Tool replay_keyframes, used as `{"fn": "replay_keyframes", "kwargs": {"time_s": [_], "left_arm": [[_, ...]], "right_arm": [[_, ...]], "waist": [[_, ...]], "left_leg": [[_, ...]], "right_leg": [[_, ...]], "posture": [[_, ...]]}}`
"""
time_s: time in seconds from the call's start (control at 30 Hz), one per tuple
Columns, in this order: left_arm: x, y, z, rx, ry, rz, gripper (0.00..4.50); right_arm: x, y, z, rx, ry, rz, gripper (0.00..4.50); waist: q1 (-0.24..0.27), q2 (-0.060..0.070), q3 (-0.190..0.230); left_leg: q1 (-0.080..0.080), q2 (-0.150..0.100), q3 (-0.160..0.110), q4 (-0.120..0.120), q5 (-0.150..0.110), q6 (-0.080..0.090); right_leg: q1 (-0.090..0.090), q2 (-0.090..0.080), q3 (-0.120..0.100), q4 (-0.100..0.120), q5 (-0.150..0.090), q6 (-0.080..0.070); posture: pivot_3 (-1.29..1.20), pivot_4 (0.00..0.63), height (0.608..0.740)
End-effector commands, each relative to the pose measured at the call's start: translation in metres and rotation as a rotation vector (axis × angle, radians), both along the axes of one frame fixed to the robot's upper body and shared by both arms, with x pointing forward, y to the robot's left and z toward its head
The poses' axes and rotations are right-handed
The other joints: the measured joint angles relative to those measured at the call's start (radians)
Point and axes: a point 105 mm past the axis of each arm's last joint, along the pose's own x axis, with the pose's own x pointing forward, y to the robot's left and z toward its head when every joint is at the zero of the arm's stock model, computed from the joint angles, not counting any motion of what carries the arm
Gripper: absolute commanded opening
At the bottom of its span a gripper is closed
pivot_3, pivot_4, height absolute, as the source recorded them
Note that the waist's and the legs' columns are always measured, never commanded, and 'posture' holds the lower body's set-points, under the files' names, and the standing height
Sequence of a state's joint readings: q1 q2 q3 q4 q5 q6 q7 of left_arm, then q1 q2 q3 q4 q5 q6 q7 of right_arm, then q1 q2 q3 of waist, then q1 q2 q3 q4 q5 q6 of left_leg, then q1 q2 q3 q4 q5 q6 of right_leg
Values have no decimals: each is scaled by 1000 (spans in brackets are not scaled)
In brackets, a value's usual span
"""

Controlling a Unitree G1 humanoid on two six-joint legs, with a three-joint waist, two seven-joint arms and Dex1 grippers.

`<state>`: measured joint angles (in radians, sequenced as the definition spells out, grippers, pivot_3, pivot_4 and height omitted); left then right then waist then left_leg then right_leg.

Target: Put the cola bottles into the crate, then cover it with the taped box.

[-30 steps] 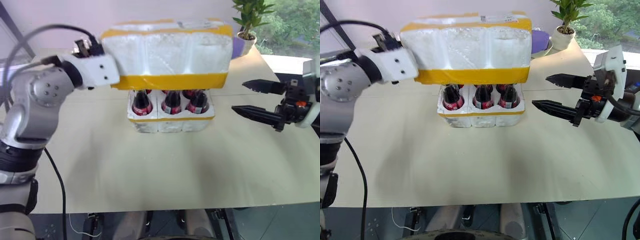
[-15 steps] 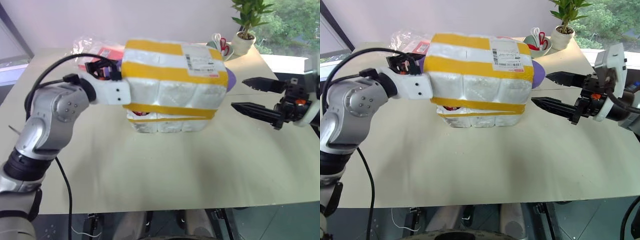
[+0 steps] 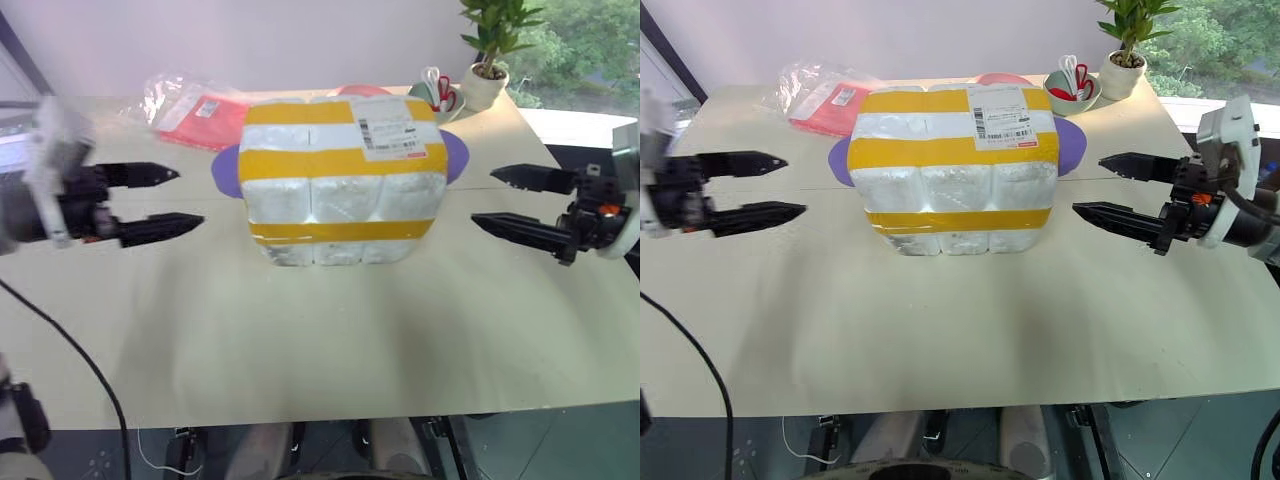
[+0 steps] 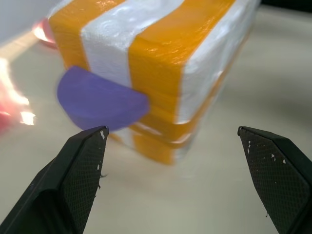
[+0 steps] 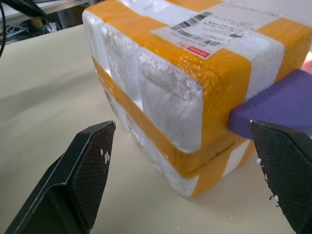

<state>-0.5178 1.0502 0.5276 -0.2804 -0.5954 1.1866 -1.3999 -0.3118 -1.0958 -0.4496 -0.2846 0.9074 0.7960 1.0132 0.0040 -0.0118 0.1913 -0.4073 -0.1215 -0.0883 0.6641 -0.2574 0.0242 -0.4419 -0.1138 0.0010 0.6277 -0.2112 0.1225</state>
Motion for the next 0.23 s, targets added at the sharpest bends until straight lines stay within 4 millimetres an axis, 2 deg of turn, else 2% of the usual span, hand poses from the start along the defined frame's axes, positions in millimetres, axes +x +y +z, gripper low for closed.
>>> {"fn": "replay_keyframes", "kwargs": {"time_s": [0.03, 0.23], "left_arm": [[-17, 3, 5, -51, 94, -94, 4453], [-20, -2, -5, 24, 99, -148, 4453]], "right_arm": [[-1, -6, 10, -25, -30, 8, 4500], [2, -10, 2, -43, 0, 18, 4500]], "waist": [[0, 0, 0], [7, 1, 0]], "left_leg": [[0, 0, 0, 0, 0, 0], [0, 0, 0, 0, 0, -1]], "right_leg": [[0, 0, 0, 0, 0, 0], [1, -4, 0, -1, 0, -1]], "posture": [[0, 150, 740], [0, 150, 740]]}}
